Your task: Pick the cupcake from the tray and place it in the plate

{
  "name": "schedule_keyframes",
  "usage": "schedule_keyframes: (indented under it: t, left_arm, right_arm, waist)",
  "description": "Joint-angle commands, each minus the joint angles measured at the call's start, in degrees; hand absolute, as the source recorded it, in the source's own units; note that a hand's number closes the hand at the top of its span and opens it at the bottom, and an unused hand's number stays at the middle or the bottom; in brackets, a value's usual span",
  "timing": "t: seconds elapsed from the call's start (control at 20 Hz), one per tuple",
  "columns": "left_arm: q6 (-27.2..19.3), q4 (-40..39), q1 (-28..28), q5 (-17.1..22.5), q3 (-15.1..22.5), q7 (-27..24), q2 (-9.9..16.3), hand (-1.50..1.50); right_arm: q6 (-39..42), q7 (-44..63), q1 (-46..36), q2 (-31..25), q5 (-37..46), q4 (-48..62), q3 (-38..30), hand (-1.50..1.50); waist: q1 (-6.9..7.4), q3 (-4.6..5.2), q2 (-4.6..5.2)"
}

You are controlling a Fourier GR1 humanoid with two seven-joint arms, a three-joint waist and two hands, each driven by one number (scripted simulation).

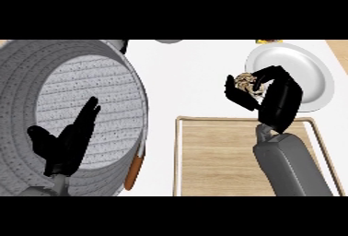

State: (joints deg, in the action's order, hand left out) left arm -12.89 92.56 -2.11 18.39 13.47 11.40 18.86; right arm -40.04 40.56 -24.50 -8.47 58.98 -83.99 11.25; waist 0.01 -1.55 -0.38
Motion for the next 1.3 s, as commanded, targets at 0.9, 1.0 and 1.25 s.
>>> schedule_keyframes:
  t: [0.9,1.0,1.25]
  left_arm:
    - [0.72,-6.04,0.45,-0.88,2.02,1.77,-2.06,0.0]
    - [1.65,-5.56,1.85,-0.97,3.16,1.08,-2.12,0.0]
    - [0.58,-6.4,-0.02,-2.1,3.42,1.19,-3.27,0.0]
  right_arm:
    - [0.49,-24.9,-12.32,-17.56,-28.11,38.09,-21.72,1.5]
    - [5.91,-25.02,-11.46,-20.37,-26.17,42.63,-20.01,-1.5]
    - [11.25,-35.22,-15.41,-18.66,-32.96,48.57,-23.19,-1.5]
  waist:
    - [3.16,1.34,2.28]
    - [3.61,1.42,2.51]
    - [3.75,1.18,2.52]
